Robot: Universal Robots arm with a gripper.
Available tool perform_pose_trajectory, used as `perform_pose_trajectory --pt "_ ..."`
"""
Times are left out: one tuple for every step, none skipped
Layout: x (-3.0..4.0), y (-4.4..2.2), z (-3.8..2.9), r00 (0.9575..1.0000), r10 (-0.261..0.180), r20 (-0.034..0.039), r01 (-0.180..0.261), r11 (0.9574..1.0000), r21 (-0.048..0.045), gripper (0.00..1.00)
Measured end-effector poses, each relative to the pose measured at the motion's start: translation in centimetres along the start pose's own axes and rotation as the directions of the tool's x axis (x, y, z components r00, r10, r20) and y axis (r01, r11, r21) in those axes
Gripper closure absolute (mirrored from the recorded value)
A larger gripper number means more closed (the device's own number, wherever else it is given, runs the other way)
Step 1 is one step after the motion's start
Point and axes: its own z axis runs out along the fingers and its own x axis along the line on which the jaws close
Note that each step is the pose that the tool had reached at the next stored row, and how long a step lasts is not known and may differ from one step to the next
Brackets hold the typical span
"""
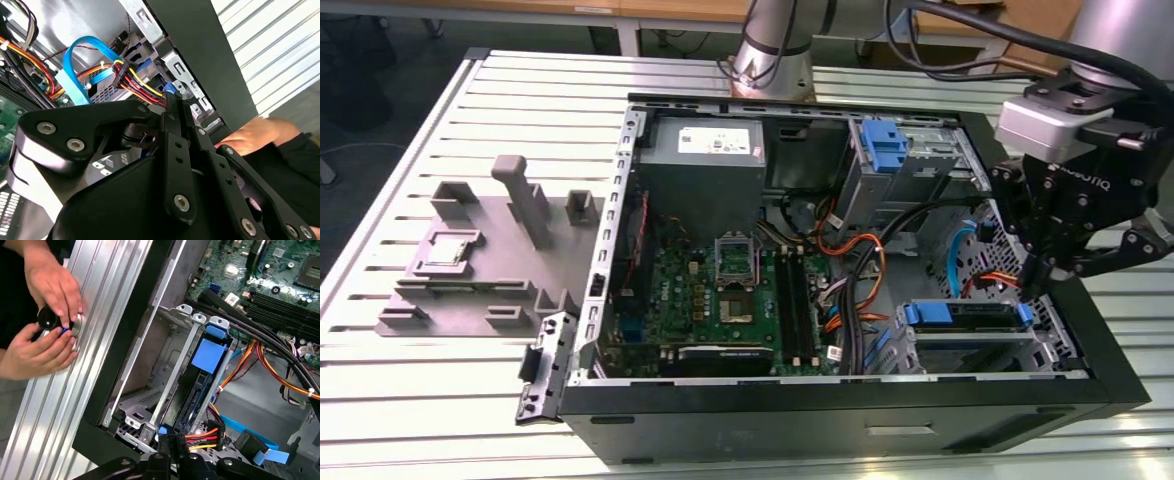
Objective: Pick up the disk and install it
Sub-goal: 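Insert the first disk wire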
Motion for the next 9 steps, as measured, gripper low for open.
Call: perform_pose_trajectory --pt "-0.01 0.00 0.00 1.0000 0.008 -0.0001 -0.008 1.0000 -0.0024 0.83" --pt "-0.01 0.00 0.00 1.0000 0.009 -0.0002 -0.009 1.0000 -0.0025 0.83" --pt "-0.01 0.00 0.00 1.0000 0.009 -0.0002 -0.009 1.0000 -0.0026 0.83" --pt "-0.01 0.00 0.00 1.0000 0.009 -0.0002 -0.009 1.0000 -0.0026 0.83" --pt "-0.01 0.00 0.00 1.0000 0.009 -0.0001 -0.009 1.0000 -0.0026 0.83" --pt "-0.01 0.00 0.00 1.0000 0.009 -0.0002 -0.009 1.0000 -0.0026 0.83" --pt "-0.01 0.00 0.00 1.0000 0.009 -0.0002 -0.009 1.0000 -0.0026 0.83" --pt "-0.01 0.00 0.00 1.0000 0.009 -0.0002 -0.009 1.0000 -0.0026 0.83" --pt "-0.02 0.01 0.00 1.0000 0.009 -0.0001 -0.009 1.0000 -0.0026 0.83"
